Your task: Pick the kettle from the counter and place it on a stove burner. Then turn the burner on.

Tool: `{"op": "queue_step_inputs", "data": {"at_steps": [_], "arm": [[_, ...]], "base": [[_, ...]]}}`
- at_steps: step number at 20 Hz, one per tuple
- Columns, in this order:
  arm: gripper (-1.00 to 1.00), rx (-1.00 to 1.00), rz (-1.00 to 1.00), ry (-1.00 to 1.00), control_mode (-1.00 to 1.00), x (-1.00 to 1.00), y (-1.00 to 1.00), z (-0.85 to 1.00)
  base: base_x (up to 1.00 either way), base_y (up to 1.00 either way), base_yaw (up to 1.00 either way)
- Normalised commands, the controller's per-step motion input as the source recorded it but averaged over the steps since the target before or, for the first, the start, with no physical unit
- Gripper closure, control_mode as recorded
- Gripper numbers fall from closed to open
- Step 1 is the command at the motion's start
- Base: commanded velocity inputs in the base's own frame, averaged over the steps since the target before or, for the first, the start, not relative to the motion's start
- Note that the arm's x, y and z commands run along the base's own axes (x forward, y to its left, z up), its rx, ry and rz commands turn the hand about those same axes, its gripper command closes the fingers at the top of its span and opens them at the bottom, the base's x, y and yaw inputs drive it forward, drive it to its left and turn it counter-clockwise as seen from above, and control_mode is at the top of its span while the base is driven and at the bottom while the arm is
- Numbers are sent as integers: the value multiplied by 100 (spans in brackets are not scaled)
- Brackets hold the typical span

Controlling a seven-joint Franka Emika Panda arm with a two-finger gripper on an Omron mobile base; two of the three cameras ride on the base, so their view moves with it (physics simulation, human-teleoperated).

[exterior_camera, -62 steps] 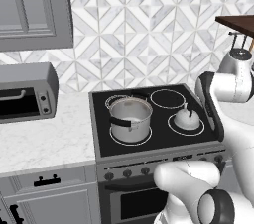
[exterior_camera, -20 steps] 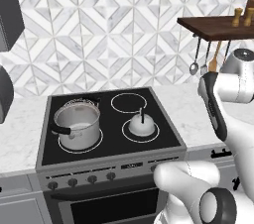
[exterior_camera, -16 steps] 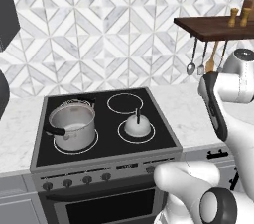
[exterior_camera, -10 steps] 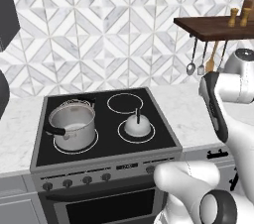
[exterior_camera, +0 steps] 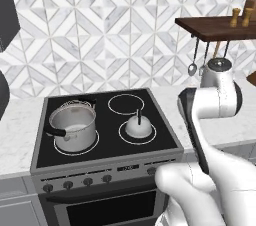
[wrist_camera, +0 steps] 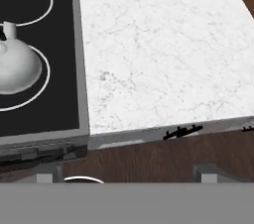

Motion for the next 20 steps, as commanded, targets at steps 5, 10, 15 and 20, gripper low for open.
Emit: {"op": "queue_step_inputs", "data": {"at_steps": [5, 10, 15, 20], "arm": [[-100, -36, 8, 0, -100, -61, 100, -50], [-100, -41, 12, 0, -100, -69, 100, -60], [-100, -43, 12, 0, -100, -65, 100, -65], [-100, -45, 13, 0, -100, -61, 100, -80]], "base": [[0, 0, 0], [0, 0, 0], [0, 0, 0], [0, 0, 0]]}}
